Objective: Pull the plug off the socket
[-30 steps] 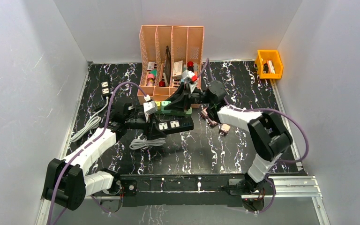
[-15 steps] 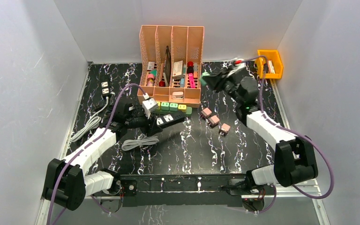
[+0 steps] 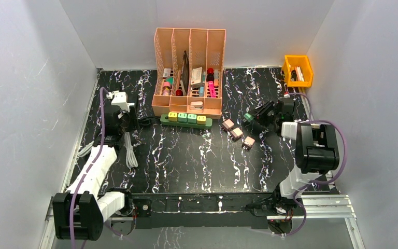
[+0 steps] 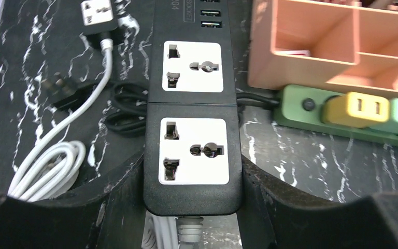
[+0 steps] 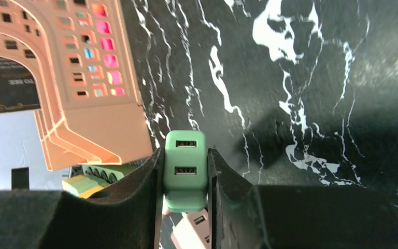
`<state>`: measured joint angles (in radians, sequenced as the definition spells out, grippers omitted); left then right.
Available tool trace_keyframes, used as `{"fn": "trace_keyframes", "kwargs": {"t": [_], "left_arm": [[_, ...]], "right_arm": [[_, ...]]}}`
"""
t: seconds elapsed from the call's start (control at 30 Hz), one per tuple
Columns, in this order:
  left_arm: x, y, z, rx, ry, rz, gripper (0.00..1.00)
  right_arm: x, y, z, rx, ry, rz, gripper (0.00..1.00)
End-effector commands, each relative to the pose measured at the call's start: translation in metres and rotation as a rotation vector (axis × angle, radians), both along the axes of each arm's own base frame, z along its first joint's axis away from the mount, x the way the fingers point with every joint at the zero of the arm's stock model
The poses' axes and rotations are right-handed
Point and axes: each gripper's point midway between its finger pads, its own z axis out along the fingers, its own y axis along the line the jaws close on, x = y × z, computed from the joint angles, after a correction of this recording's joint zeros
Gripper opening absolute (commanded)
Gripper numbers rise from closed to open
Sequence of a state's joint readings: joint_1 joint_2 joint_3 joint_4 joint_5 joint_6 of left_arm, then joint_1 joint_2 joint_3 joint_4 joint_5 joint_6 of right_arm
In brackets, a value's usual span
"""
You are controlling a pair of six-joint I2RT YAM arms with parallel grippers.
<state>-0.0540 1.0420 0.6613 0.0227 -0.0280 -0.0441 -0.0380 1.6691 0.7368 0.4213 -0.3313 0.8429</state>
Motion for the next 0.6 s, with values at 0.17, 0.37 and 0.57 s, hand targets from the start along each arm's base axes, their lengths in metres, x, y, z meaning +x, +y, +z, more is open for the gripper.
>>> {"fn": "trace_keyframes", "kwargs": {"t": [0.17, 0.37, 0.57], "left_arm": [[0.030, 0.022, -0.010, -0.116, 0.085, 0.169, 0.02], [0.049, 0.018, -0.030, -0.219, 0.187, 0.148, 0.98], [0.055, 0.028, -0.002, -0.190, 0.091, 0.186, 0.98]], "right_arm": [[-0.003, 0.012, -0.013, 0.053, 0.053, 0.055, 0.21], [-0.006, 0.002, -0.011, -0.019, 0.031, 0.025, 0.66], [-0.003, -0.012, 0.029, -0.107, -0.127, -0.041, 0.77]]}}
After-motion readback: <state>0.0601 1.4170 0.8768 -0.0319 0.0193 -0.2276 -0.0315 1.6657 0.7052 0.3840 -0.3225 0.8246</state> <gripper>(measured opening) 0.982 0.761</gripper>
